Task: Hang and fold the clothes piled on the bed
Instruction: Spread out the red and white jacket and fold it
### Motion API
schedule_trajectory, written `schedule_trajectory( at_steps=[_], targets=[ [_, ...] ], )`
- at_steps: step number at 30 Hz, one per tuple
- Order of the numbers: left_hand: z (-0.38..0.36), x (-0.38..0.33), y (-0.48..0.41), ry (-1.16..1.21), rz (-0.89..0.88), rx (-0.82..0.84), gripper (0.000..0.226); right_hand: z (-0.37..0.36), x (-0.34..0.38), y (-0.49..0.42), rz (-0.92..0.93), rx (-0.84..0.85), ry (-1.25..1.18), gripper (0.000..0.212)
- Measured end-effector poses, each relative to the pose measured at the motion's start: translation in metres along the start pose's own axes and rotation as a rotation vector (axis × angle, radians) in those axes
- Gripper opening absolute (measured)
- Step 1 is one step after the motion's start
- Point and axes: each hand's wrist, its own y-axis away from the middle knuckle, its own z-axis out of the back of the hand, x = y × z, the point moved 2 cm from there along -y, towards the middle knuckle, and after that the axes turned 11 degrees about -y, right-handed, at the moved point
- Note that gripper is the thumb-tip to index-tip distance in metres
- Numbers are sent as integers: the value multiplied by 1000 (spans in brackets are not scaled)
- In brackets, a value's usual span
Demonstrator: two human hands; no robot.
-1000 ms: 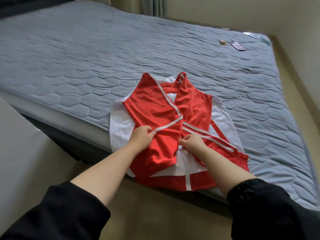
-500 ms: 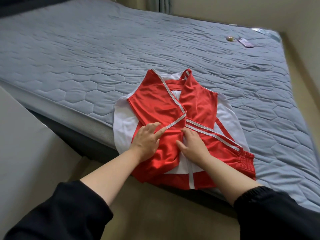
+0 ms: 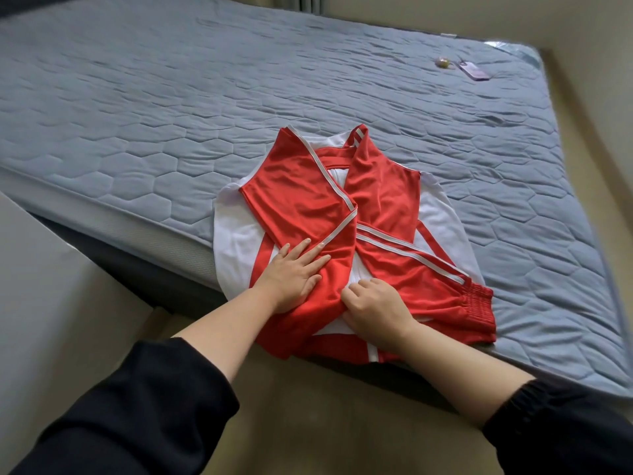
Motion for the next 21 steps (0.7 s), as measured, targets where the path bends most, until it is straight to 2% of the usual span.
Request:
schedule_trajectory(
  at_steps=[2, 4, 7, 9, 11, 14, 16, 17, 19, 21],
  targets=[
    [-2, 2, 1, -1, 16, 12, 53, -3, 0, 7, -44, 26, 38, 32],
    [-4, 3, 2, -7, 29, 19, 54, -5, 2, 17, -14, 80, 17, 31],
    [-6, 3, 1, -12, 31, -1, 56, -1, -6, 25, 89, 74, -150, 16],
    [-8, 4, 1, 5, 21, -28, 58, 6, -18, 17, -5, 12, -181, 19],
    [-8, 4, 1, 31, 11, -55, 60, 4, -29, 3, -186, 15, -129, 37],
    [-8, 6, 3, 77, -11, -104, 64, -14, -45, -10, -388, 271, -140, 61],
    [-5, 9, 3, 187, -1, -146, 64, -24, -58, -11, -464, 401, -183, 61],
    [0, 11, 2, 318, 46, -180, 62, -25, -63, -11, -487, 408, -241, 59],
    [12, 17, -3, 587, 218, -304, 58, -17, -70, -15, -486, 212, -394, 51],
    [24, 27, -14, 587, 341, -490, 53, -7, -77, -22, -504, -15, -454, 40]
  ],
)
